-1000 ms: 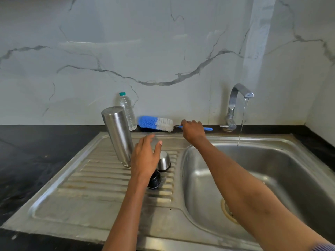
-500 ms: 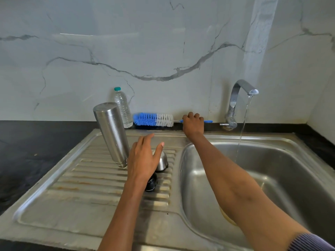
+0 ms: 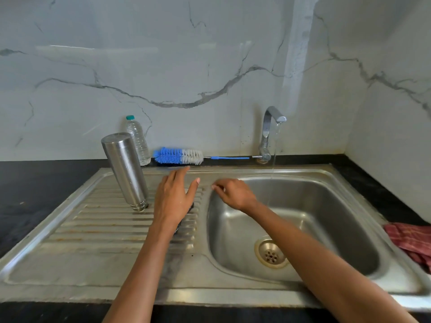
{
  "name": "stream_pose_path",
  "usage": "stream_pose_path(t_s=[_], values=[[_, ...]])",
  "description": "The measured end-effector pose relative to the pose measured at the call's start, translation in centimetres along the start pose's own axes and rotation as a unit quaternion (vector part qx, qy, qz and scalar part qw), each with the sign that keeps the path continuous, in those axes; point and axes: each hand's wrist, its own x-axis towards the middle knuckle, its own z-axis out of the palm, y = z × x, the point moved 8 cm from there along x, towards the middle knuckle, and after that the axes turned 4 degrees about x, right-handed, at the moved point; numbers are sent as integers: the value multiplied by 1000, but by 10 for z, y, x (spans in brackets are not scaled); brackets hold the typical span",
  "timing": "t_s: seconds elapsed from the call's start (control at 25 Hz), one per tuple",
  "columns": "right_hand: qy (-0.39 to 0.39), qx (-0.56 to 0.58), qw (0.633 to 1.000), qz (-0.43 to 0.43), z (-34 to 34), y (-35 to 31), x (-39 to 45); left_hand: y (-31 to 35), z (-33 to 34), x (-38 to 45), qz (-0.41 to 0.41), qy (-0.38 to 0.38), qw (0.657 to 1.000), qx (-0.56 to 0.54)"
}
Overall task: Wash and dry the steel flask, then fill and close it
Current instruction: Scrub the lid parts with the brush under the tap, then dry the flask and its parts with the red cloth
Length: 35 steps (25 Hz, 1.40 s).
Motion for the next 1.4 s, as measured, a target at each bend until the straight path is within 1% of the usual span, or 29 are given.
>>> stream_pose_path(t_s=[0.08,0.12,0.2,0.28,0.36,0.48,0.56,0.68,0.84,0.96,1.08,1.16,1.28,1.36,1.4], values=[[-66,21,997,-31,-18,-1,-36,19,4,-8,21,-4,999,-35],[-95,29,995,-29,-29,4,-56,29,8,-13,30,-14,998,-47],[-135,28,990,-4,-54,27,-90,50,20,-21,50,-43,997,-51],[-145,8,988,47,-81,61,-110,70,32,-25,72,-74,994,-39],[-116,-30,986,114,-109,102,-116,87,42,-22,85,-99,991,-16],[-16,-49,977,208,-141,156,-110,97,61,-12,49,-119,992,-2],[31,-39,973,227,-151,174,-95,99,72,-8,27,-110,994,-2],[44,-26,979,200,-152,182,-56,98,78,-7,42,-63,997,-8],[19,-64,988,139,-136,176,-3,93,76,-1,57,-12,998,2],[19,-91,991,96,-124,161,27,87,82,2,53,-8,999,6],[15,-121,990,71,-106,150,46,86,86,3,57,-4,998,6],[31,-130,988,82,-100,151,53,87,88,3,66,-1,998,5],[45,-103,988,101,-96,154,55,89,88,2,77,9,997,2],[75,-43,990,113,-101,156,51,88,87,1,75,12,997,-5],[108,-2,986,127,-107,161,47,87,88,1,72,10,997,-8]])
